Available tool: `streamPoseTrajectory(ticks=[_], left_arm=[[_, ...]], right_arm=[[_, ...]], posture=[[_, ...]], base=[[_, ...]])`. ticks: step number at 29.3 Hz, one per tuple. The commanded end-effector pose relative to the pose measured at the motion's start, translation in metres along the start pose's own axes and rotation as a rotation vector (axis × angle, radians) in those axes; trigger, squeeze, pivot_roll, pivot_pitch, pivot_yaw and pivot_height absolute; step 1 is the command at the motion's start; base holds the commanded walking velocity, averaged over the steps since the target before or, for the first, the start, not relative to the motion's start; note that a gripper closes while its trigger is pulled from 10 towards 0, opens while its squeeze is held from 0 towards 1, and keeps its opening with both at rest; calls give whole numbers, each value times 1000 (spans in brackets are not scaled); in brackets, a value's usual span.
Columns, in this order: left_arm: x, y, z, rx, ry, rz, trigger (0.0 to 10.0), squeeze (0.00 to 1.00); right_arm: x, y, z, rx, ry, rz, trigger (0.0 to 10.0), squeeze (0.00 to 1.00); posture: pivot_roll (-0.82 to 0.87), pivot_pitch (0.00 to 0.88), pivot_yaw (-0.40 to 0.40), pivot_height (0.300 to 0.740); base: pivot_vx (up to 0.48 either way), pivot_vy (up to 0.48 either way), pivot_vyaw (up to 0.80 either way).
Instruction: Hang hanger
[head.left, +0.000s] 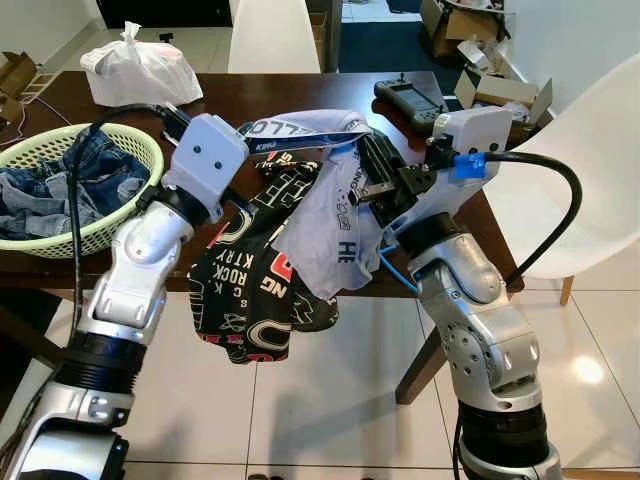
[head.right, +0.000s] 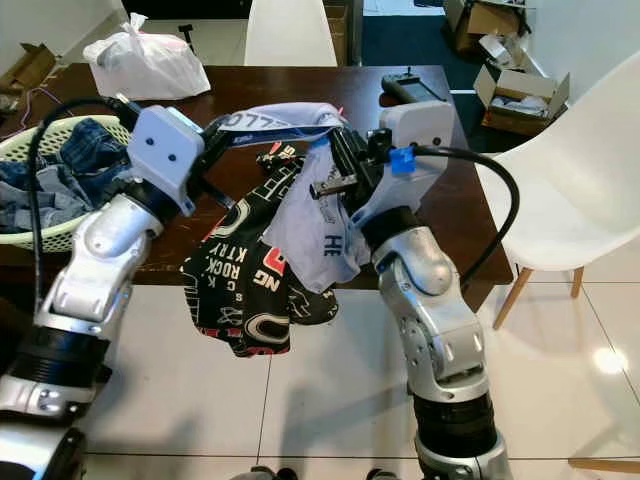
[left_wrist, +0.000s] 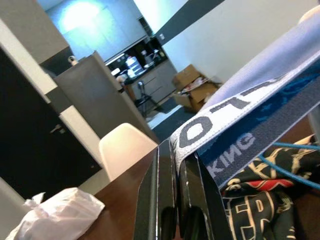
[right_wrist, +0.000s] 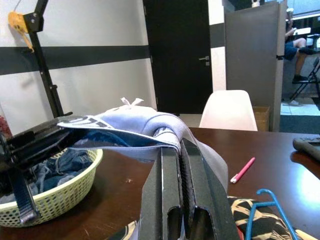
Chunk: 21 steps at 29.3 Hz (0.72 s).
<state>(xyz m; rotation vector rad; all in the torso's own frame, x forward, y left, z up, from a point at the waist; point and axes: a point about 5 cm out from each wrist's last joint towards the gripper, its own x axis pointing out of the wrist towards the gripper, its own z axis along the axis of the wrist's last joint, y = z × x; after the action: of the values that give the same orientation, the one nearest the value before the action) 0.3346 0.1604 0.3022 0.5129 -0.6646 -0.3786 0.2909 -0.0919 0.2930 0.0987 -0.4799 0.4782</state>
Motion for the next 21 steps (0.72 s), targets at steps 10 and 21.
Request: streamPoseTrajectory(ticks=[10, 21], left_arm=[[-13, 25, 35, -224, -70, -141, 0, 0], [-38, 10, 51, -517, -86, -315, 0, 0]], right_arm=[[-24, 24, -8, 29, 92, 395, 10000, 0], [-49, 22, -12, 44, 157, 562, 10000, 1000]], posture=[[45, 159, 37, 740], [59, 149, 41, 740]], base=[[0, 0, 0], [0, 0, 0]])
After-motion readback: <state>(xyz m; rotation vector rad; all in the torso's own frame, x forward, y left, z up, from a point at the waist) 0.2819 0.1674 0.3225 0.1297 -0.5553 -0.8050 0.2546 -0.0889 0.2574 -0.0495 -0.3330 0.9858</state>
